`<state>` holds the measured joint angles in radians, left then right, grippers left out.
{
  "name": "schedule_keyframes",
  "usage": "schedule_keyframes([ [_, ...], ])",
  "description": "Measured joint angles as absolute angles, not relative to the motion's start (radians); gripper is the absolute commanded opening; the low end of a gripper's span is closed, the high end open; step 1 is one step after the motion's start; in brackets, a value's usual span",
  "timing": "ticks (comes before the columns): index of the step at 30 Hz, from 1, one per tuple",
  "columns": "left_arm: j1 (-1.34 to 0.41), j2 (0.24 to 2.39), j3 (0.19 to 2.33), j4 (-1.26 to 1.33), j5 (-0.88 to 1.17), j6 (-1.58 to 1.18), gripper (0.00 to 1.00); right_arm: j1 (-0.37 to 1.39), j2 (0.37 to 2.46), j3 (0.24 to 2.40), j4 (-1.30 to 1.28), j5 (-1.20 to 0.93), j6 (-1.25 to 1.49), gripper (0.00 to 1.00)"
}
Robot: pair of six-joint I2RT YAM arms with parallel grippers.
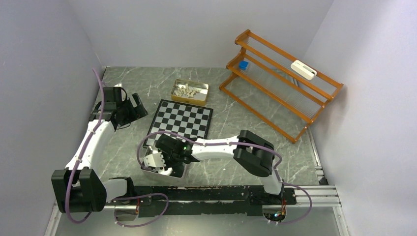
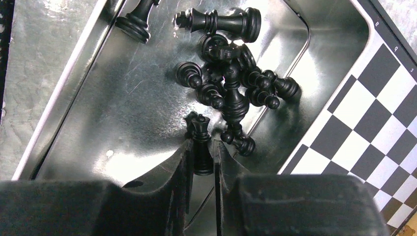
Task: Set up the chess pieces on the board
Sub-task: Pick up the chess piece from the storage box.
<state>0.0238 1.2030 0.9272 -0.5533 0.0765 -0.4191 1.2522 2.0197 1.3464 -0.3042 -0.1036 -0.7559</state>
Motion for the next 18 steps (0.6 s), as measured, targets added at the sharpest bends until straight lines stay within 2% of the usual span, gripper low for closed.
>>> schedule_keyframes([
  [8,0.024,1.179,0.908,-0.533,0.151,-0.414,0.88,1.252,1.963,1.253,-0.228,-0.109,-0.728,0.15],
  [18,0.024,1.165,0.908,-0.566,0.244,-0.392,0.86,1.251,1.831,1.039,0.004,-0.113,-0.625,0.13],
])
